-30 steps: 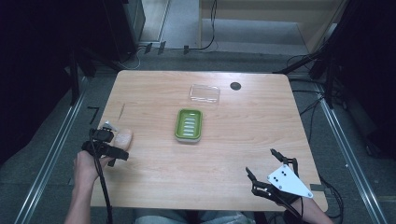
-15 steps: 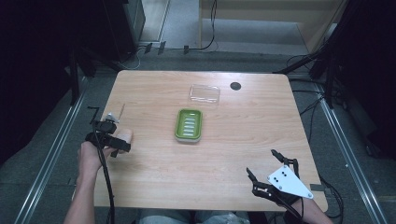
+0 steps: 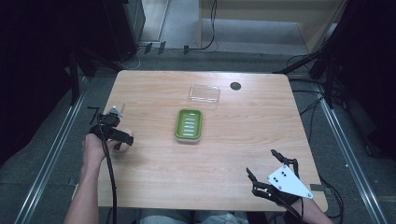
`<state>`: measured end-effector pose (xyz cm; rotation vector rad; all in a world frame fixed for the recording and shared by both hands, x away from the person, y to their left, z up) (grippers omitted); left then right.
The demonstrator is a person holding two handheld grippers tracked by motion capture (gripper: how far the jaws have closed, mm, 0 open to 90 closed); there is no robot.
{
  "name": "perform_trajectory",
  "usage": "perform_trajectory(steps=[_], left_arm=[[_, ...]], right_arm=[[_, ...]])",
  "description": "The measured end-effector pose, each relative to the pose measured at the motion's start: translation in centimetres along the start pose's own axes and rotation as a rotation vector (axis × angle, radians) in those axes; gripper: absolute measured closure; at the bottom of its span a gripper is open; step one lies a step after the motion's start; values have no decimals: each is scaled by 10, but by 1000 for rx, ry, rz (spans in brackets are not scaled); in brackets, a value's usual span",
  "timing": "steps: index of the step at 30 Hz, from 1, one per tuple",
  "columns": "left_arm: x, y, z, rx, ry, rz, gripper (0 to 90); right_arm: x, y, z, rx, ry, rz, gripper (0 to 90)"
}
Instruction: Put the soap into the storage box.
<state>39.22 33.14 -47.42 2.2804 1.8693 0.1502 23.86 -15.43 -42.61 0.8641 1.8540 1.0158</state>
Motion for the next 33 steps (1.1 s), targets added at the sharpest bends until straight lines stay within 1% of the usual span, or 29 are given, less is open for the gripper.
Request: perform_trajectory(steps=[3,6,8,11,12,14,15,17,18,19,20,21,24,27,29,30,31,33], left_arm=[[1,2,2,1,6,-12,0],[2,1,2,4,-1,-16,0],[7,2,2,1,13,-28,0],[8,5,6,-1,9,-40,0],[8,5,7,5,5,-40,0],[9,6,9,17,11,-44,0],[8,6,11,11,19,-48,0],[7,7,13,17,20,-46,0],[5,8,14,21,16,-44,0],[2,9,19,22,-1,-48,0],[2,9,19,22,-1,-48,0],[1,10,21,29,22,-48,0],[-2,10,25,33,26,-46,0],[-4,12,29,33,42,-47,4],[-4,12,28,31,50,-49,56],[-4,12,28,33,51,-50,56],[-4,12,27,34,52,-48,80],[-4,12,28,37,46,-48,84]], right_arm=[[0,0,0,-1,0,-1,131],[0,0,0,-1,-2,4,131],[0,0,0,0,1,-1,131],[1,0,0,0,2,-1,131],[1,1,1,0,2,-2,131],[1,1,1,2,7,-3,131],[2,1,1,1,6,-2,131],[1,1,1,1,7,-2,131],[1,1,2,1,7,-3,131],[2,1,2,1,8,-5,131],[2,1,2,1,8,-5,131],[2,1,2,1,8,-5,131],[1,1,2,-4,4,0,131],[1,1,2,0,8,-1,131],[1,1,2,0,8,-1,131],[1,1,2,-1,7,0,131],[0,0,1,-1,6,4,131],[0,0,1,-1,5,3,131]])
Point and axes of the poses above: each handheld gripper's, and its own axes: z roughly forward along the jaws, y roughly out of its top, x roughly to its left, the point moved 5 cm from there along z, roughly forward along the jaws, and after that the axes turned 5 degrees about -y, right-handed, at the moved point
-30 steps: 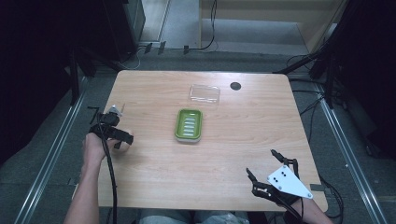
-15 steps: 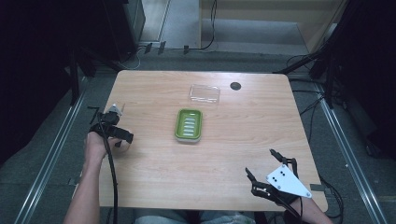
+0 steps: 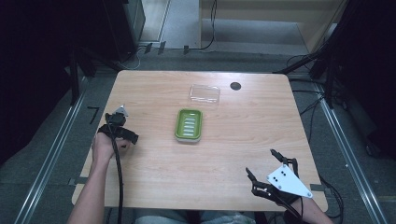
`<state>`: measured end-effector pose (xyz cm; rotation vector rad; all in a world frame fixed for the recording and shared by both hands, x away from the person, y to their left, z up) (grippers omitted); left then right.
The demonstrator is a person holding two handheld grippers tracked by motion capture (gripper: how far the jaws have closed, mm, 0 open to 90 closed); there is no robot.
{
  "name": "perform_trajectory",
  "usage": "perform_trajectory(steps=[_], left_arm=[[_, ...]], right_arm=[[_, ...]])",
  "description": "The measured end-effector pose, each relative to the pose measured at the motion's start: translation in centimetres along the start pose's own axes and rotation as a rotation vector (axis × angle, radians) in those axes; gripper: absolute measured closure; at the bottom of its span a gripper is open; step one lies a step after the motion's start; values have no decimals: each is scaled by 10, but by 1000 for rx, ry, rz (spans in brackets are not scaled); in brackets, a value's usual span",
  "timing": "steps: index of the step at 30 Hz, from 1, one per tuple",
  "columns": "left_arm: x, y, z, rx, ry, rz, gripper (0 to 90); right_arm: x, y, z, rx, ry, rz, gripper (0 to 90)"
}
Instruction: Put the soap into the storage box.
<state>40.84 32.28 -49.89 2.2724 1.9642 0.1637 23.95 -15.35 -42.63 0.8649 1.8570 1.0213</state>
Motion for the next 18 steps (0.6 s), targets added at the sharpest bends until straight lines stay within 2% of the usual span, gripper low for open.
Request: perform_trajectory(steps=[5,9,15,18], left_arm=[[1,3,4,10,5,-6,116],[-1,3,4,13,-20,-8,138],[0,1,3,22,-25,-20,160],[0,1,1,13,-29,-26,230]], right_arm=[[0,0,0,0,1,-1,131],[0,0,0,1,-1,1,131],[-1,0,-1,-2,-5,3,131],[-1,0,0,-1,-4,2,131]])
Point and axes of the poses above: each handheld gripper's, and its own axes: z roughly forward along the jaws, y roughly out of its top, x roughly to its left, the point moved 5 cm from there along z, roughly forward along the jaws, and after that the axes turned 5 degrees about -y, right-handed, at the moved point
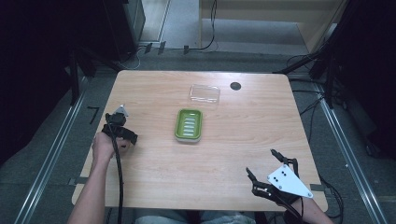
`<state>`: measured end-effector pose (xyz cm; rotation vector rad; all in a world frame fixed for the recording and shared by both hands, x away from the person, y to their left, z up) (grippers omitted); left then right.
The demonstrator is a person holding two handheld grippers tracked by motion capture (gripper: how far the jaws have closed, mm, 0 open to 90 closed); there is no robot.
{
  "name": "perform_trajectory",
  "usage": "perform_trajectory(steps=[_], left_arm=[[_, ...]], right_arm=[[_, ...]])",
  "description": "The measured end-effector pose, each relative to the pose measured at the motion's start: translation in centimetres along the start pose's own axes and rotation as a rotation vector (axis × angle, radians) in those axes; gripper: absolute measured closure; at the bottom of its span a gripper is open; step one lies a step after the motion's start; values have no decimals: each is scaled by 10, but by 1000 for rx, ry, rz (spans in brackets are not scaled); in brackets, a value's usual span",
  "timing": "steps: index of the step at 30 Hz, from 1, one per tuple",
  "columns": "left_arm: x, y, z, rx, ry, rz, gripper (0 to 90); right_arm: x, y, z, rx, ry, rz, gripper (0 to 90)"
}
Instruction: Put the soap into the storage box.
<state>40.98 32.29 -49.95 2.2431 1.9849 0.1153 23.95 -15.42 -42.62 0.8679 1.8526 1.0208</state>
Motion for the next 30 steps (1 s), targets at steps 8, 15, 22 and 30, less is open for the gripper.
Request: perform_trajectory(steps=[8,15,22,30], left_arm=[[2,-2,-2,-18,7,-20,329],[1,-2,-2,-41,3,-17,339],[-4,0,-3,-51,-18,8,340],[-10,1,-7,-59,-25,33,339]], right_arm=[[0,0,0,-1,0,-2,131],[0,0,0,-2,-2,1,131],[0,0,0,-4,-4,3,131],[-1,0,-1,-4,-7,4,131]])
Point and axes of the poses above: each handheld gripper's, and its own axes: z roughly forward along the jaws, y roughly out of its top, x roughly to its left, the point moved 5 cm from there along z, roughly forward along the jaws, and after that the axes turned 5 degrees about -y, right-handed, at the moved point
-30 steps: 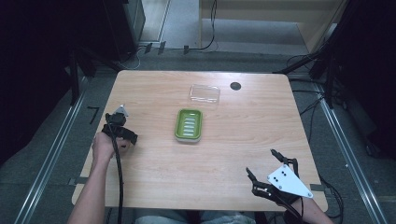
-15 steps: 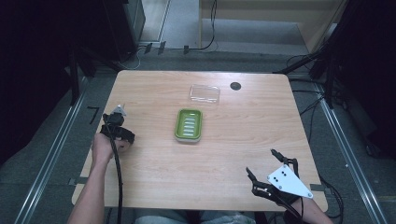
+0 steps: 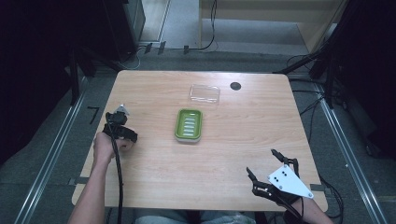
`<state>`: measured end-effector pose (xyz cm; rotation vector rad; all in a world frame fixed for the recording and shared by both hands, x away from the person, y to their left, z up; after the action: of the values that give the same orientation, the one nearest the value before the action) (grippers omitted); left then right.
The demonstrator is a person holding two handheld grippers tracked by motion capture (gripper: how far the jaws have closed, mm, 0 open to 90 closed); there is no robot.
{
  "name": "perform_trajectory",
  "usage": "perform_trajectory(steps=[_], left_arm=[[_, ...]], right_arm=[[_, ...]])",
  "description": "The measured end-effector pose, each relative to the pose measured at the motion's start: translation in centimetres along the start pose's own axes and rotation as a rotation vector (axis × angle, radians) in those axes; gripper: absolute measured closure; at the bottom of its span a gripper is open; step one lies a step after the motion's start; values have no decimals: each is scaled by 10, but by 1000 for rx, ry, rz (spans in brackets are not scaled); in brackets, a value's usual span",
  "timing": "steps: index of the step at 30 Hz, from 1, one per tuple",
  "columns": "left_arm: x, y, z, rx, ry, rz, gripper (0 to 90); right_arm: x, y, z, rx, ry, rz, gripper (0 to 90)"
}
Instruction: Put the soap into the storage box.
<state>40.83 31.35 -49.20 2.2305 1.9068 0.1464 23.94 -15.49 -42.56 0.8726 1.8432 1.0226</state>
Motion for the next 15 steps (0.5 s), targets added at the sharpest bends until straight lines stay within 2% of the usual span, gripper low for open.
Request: perform_trajectory(steps=[15], left_arm=[[-17,6,-2,-5,-37,65,338]], right_arm=[[-2,-2,-2,7,-4,5,131]])
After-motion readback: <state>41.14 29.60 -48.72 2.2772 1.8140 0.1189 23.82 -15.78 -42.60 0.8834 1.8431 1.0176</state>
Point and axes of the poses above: each handheld gripper's, and its own axes: z roughly forward along the jaws, y roughly out of its top, x roughly to its left, the point moved 5 cm from there along z, roughly forward along the jaws, and after that the axes turned 5 degrees about -y, right-handed, at the moved point
